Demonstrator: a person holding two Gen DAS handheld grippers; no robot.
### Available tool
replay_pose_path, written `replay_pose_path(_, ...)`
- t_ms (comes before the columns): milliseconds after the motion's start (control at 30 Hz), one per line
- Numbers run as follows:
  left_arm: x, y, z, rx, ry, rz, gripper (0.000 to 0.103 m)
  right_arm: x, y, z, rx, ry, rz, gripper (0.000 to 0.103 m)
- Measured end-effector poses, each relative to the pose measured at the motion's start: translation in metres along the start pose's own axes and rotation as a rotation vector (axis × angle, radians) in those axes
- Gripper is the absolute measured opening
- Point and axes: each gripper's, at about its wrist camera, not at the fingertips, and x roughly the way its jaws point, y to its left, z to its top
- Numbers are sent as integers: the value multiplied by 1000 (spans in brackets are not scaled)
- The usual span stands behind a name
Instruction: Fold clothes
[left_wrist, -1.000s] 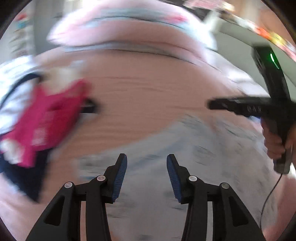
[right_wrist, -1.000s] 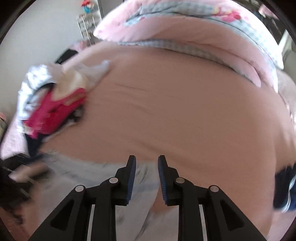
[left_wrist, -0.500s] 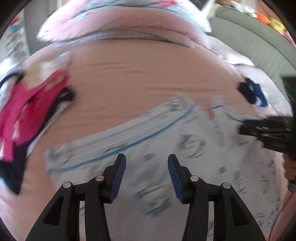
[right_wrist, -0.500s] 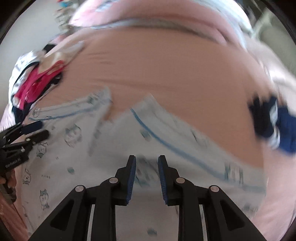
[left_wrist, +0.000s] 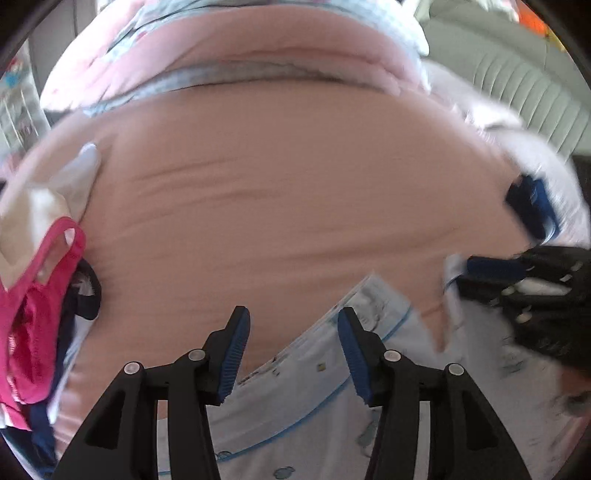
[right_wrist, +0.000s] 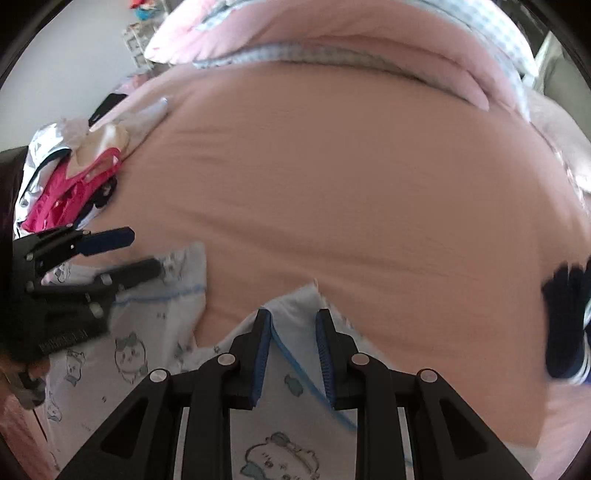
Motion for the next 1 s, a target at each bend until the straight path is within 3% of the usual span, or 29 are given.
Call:
replay_pose_path(100,-32,-7,-15,30,-22,-62,47,-23,2,0,15,-44,42,24)
replay_pose_path(200,-60,-25,-52,79,44,-110,47,-56,10,-24,30,-12,46,25)
replay_pose_path(300,-79,-38,-99,93,98,-101,47,-84,29,-76,33,38,42,28)
replay_pose_path(467,-112,-73,-172,26,170,-105,47,-112,49,-175,114,105,68,29)
replay_pose_path(533,-122,-89,-198,55,170,-66,47,-117,59,-209,129,122,70,29)
replay_pose_path(667,-140,-101,-240,86,177,70,48,-136,64,-253,79,107,-27,29)
replay_pose_path(800,-158,-96,-268,5,102,96,49,-151,52,-274,93,89,-94,29)
replay_pose_path(900,-163,-95,-280,-50,91,131,63,-164,33,-288,163,68,-148,29)
replay_pose_path(1000,-175,-91,-287,-117,52,78,64,-174,25,-292,225,32,-143,29)
